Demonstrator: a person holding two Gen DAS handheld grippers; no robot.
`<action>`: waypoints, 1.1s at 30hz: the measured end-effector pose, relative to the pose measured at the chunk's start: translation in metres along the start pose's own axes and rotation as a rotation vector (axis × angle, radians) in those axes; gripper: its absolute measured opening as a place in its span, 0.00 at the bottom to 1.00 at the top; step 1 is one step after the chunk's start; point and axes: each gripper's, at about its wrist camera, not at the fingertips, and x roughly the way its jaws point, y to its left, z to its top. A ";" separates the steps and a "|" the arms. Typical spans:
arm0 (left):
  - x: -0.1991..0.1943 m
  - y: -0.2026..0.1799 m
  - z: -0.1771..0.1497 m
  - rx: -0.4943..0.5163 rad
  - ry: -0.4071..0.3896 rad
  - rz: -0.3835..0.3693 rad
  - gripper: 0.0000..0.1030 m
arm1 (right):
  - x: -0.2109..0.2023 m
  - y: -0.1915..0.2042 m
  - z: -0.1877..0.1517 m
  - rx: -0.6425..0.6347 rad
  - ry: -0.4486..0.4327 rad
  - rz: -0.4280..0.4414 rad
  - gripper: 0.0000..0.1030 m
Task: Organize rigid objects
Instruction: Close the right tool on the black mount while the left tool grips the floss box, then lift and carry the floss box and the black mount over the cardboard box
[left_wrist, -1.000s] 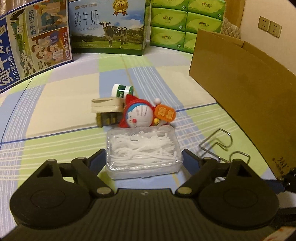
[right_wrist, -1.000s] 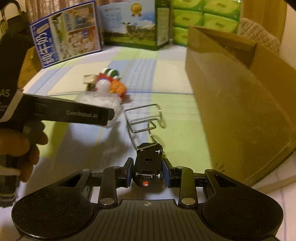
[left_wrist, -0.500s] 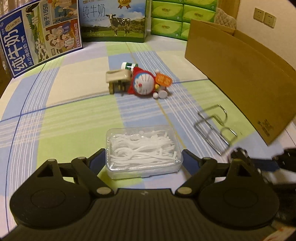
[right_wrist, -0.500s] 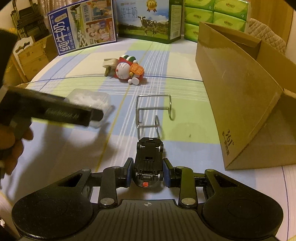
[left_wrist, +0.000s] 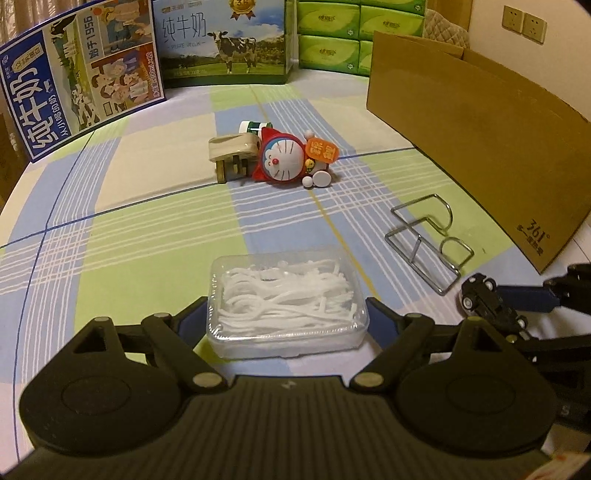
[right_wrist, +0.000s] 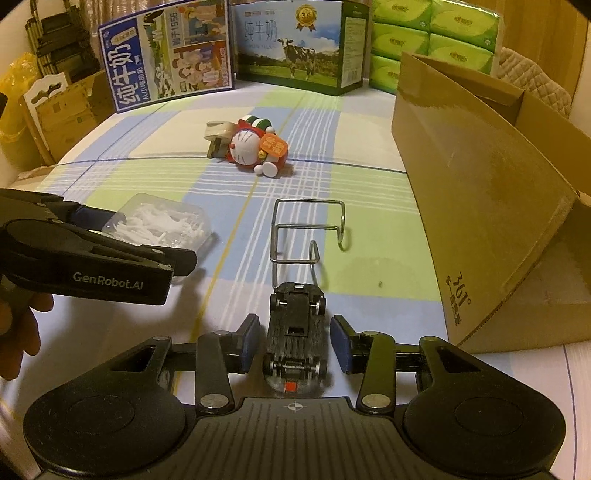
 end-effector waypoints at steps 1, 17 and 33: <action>0.001 0.000 0.001 -0.004 -0.001 0.003 0.83 | 0.000 0.001 0.000 0.002 0.000 -0.006 0.30; -0.007 0.003 0.007 -0.013 -0.043 0.040 0.81 | -0.002 -0.004 0.003 0.032 -0.015 0.000 0.26; -0.036 0.001 0.021 -0.061 -0.078 0.057 0.81 | -0.017 -0.010 0.013 0.067 -0.076 0.003 0.26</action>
